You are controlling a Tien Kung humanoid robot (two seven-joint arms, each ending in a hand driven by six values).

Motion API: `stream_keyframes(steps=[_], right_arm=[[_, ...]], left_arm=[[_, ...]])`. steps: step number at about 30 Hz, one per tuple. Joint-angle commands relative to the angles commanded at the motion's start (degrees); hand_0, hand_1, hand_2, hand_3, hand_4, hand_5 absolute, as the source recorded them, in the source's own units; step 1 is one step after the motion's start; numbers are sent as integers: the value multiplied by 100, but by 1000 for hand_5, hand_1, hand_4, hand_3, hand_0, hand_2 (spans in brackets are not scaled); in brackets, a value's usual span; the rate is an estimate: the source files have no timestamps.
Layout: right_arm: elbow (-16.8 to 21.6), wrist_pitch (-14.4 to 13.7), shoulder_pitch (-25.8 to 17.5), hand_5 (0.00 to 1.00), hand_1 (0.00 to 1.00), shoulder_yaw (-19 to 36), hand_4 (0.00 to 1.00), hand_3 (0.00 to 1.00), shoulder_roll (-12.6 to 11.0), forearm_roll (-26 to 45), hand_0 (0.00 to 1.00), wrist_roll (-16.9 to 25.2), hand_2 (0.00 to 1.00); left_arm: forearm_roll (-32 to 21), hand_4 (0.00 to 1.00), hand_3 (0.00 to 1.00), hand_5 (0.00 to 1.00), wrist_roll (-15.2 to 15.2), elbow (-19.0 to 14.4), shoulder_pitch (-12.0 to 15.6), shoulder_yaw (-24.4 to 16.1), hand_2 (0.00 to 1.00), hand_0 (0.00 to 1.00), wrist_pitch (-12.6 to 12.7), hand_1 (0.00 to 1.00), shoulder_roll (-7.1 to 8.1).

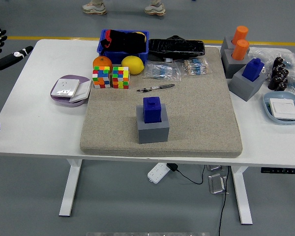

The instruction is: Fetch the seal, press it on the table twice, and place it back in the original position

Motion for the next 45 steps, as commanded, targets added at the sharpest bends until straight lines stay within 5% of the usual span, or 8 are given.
stream_keyframes(steps=[45], right_arm=[[-24,-17,-7,536,698,19,771,639,-34,-23,786,-15,679]], left_arm=[[-101,950,998,412,12,83,-207,34,998,998,-26,998,200]])
